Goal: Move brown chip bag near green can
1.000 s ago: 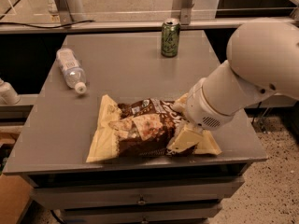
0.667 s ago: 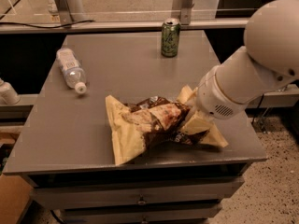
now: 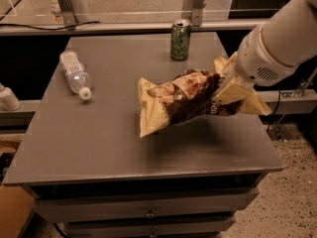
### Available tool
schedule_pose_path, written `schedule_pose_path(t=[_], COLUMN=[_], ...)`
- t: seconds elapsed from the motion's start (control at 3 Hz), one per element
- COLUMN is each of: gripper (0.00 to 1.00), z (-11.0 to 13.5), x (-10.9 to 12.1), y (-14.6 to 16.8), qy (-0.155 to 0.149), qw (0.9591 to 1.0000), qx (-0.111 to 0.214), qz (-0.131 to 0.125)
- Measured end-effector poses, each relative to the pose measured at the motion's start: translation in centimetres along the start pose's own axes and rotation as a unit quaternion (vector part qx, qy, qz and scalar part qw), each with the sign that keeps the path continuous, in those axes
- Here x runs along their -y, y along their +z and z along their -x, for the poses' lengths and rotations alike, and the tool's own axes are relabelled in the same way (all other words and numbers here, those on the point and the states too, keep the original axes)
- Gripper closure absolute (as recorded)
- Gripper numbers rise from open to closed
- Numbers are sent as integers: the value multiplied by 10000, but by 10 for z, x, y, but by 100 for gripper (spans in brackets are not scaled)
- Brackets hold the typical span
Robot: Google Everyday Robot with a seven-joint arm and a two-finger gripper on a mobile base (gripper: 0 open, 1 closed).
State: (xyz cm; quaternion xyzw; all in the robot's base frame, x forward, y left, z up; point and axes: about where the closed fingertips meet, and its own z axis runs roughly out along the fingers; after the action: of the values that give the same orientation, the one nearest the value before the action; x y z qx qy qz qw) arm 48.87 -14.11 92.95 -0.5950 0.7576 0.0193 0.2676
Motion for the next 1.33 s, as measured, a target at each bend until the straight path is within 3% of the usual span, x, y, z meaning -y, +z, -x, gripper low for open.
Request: schedule_pose_path(t=[0.67, 1.33], gripper=[100, 100], z=[-4, -32], x=[5, 62], y=[3, 29], qy=[-20, -269], qw=[10000, 9992], qx=[-57, -228], qz=[-66, -196])
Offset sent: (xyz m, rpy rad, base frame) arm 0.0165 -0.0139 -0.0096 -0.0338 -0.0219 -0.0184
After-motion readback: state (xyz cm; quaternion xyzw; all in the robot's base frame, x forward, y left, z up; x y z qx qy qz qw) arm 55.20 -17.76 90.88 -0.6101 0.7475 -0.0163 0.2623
